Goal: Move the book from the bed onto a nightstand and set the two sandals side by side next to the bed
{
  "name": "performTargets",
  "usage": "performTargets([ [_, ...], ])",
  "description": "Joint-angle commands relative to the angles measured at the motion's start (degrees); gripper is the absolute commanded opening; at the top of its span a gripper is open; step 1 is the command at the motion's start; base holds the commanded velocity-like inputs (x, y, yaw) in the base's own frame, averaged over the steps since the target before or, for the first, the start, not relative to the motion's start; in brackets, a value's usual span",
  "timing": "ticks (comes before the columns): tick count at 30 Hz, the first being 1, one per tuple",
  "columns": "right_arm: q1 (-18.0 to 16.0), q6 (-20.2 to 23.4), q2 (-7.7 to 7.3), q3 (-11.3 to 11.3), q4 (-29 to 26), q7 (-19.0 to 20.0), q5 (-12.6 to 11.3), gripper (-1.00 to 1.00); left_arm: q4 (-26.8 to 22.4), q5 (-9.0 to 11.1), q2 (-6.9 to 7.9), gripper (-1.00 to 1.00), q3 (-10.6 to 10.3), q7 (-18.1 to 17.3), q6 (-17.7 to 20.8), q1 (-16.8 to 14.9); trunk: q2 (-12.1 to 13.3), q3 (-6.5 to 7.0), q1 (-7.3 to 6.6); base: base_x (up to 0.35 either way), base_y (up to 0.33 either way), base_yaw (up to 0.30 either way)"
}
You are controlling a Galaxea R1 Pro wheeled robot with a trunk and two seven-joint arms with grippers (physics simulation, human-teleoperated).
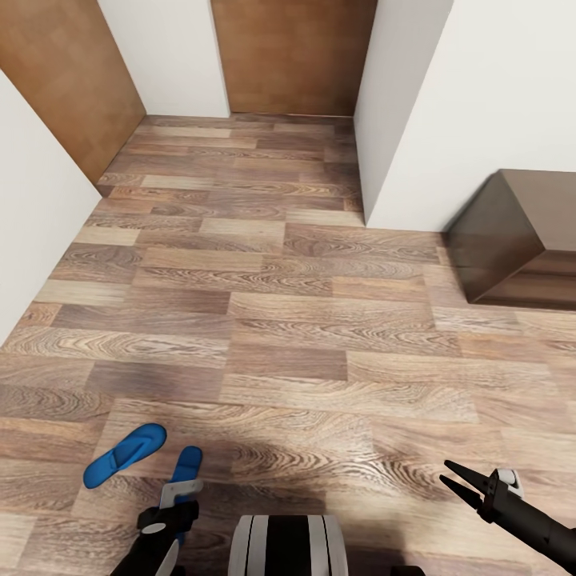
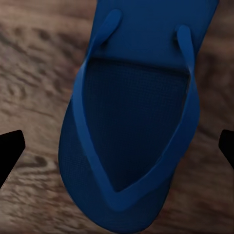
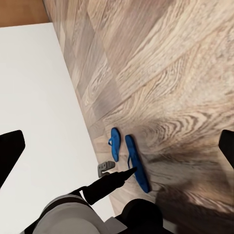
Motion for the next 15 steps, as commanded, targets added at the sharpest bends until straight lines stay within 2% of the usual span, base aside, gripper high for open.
performTargets([
  [1,0.0,0.4,-0.01,0.0,0.0,0.0,-0.2,1.0,-0.1,0.2,-0.03,1.0,0.1,0.1,0.3,0.0,0.0,-0.03,-0.01,0.0,0.111,0.0],
  [15,0.0,0.4,-0.01,0.0,0.0,0.0,-0.2,1.0,-0.1,0.2,-0.03,1.0,0.0,0.1,0.2,0.0,0.0,-0.03,-0.01,0.009,0.022,0.0],
])
